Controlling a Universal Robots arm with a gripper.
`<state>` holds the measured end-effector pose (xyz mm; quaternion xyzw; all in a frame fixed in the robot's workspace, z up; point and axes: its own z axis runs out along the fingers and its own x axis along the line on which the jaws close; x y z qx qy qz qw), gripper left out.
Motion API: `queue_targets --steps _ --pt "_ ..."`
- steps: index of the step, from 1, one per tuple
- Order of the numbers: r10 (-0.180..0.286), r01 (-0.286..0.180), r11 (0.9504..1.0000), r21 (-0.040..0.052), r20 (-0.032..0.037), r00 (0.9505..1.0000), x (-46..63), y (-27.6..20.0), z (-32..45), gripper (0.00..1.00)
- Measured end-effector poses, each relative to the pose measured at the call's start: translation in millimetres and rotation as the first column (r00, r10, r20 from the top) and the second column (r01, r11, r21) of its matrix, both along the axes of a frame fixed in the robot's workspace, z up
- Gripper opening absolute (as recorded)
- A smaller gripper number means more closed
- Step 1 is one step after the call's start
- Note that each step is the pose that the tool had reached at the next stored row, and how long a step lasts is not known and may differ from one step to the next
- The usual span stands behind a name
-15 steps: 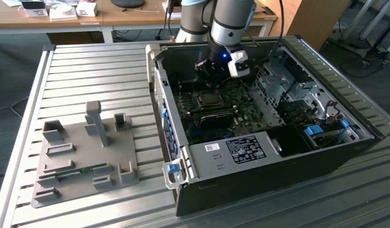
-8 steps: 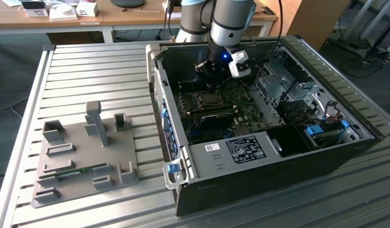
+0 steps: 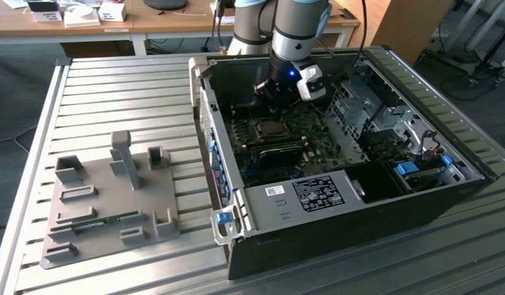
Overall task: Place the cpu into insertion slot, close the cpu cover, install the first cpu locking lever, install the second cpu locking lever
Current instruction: 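Close the cpu cover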
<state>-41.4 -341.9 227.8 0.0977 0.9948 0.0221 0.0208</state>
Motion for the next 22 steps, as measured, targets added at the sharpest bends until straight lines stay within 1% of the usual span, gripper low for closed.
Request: queue_targets --steps 2,4,8,9,13,18,22 --pt "0.018 -0.018 0.9998 0.0001 0.0002 0.9998 0.0 0.0 -0.5 0.11" --pt "0.052 -0.052 0.9986 0.0 0.0002 0.9986 0.0 0.0 -1.1 0.11" --pt "0.123 -0.123 0.9924 -0.0002 0.0 0.9924 -0.1 -0.1 -2.2 0.11" --pt "0.13 -0.13 0.9915 -0.0004 0.0001 0.9915 0.0 0.0 -2.2 0.11" --pt "0.131 -0.131 0.9914 0.0 0.0002 0.9914 -0.6 -0.1 -2.4 0.11" --pt "0.131 -0.131 0.9914 -0.0001 0.0002 0.9914 -7.6 0.0 -4.2 0.11" --pt "0.131 -0.131 0.9914 -0.0002 0.0001 0.9914 -8.1 0.0 -4.3 0.11"
